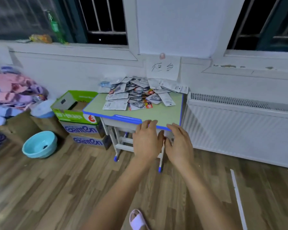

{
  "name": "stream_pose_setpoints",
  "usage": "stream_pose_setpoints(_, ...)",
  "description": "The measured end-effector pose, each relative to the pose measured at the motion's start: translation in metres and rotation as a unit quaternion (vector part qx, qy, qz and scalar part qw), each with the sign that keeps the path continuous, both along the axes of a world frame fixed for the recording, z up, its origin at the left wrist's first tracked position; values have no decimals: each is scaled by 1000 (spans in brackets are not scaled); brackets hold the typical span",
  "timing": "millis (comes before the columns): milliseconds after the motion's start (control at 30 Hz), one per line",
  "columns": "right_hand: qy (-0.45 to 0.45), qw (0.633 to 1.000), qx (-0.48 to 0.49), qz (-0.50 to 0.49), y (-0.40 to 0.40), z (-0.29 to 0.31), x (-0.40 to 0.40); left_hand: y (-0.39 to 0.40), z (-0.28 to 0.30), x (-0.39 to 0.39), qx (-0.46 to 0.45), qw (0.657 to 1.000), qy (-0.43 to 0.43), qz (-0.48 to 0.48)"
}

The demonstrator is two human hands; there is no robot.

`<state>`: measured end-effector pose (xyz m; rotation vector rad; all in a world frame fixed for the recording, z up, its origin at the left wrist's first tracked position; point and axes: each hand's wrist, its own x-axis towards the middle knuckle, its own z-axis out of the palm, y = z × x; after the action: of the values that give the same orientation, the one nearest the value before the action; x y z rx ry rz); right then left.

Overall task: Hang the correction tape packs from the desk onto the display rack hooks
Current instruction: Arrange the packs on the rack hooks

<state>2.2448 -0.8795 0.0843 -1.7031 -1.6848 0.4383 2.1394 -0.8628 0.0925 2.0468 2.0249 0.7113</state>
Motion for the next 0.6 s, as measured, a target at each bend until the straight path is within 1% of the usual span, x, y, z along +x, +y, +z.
stream_pose_setpoints(200,-10,999,-25,32,119,-11,-45,115,-8,-44,-23,1000,-10,16)
stream_pose_setpoints(267,-10,999,-27,40,153,-16,-61,148,-11,-61,-35,999,3,17)
stream_pose_setpoints(467,-21,996,-74,54,234,-42,-89,224,-35,-94,-105,994,-16,37)
stream_pose_setpoints(600,-38,993,-100,54,299,-61,-95,285,-56,-107,-156,985,-56,49)
